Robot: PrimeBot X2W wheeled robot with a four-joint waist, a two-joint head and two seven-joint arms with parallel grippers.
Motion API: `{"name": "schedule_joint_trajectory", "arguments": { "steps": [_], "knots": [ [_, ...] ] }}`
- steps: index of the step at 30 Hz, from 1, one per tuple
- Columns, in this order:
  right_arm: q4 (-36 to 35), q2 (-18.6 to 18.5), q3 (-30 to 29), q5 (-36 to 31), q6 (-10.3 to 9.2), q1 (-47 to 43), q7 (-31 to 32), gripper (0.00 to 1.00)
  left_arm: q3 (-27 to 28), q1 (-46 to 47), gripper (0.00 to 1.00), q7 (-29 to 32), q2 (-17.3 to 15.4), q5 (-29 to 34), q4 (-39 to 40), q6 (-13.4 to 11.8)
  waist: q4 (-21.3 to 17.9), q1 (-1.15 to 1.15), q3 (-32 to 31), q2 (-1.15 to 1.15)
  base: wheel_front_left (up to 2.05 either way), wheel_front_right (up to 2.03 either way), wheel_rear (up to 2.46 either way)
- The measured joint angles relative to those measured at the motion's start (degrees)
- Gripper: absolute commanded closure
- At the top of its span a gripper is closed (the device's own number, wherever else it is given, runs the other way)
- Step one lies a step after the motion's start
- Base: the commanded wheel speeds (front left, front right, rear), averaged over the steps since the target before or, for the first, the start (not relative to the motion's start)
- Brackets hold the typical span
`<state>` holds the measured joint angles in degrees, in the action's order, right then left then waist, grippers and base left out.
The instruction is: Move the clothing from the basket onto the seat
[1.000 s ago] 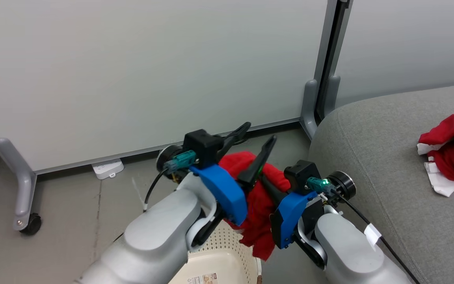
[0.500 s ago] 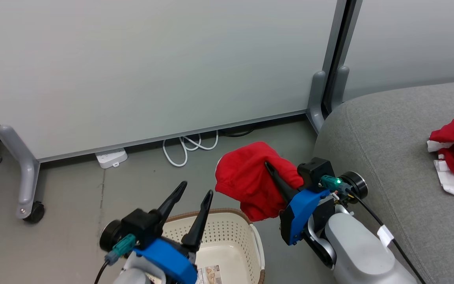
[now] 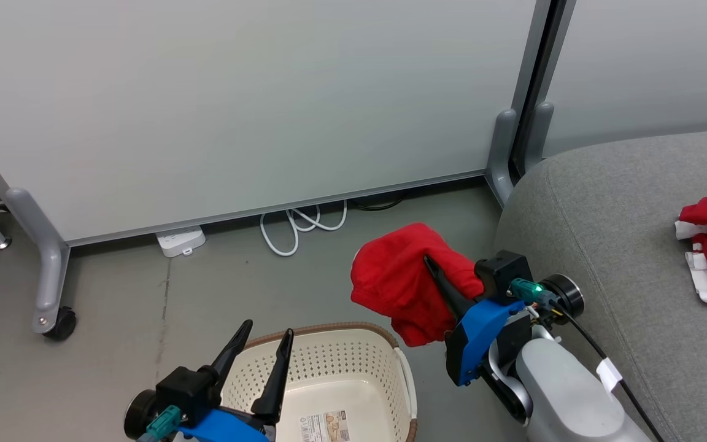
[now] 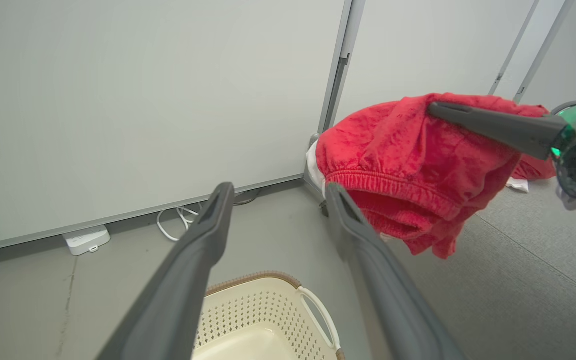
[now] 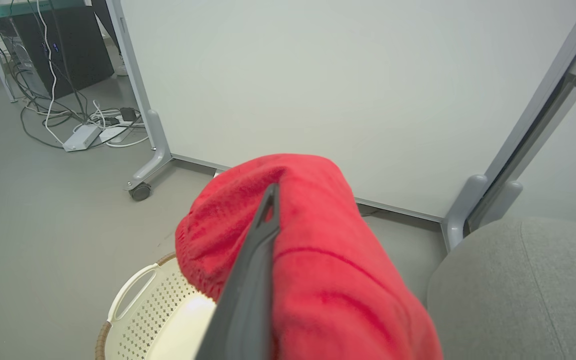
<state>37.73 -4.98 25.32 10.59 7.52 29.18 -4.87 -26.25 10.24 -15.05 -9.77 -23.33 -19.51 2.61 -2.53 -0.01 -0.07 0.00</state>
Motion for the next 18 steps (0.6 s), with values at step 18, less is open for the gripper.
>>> {"name": "schedule_joint_trajectory", "arguments": {
  "steps": [18],
  "knots": [
    [-2.23,0.42,-0.46,-0.64,-0.01,-1.18,1.58,1.0,5.81,-1.98,0.0,0.0,3.47,4.94,-1.88,3.09,-2.37,0.01,-0.09,0.0,0.0,0.0,0.0]
  ]
}}
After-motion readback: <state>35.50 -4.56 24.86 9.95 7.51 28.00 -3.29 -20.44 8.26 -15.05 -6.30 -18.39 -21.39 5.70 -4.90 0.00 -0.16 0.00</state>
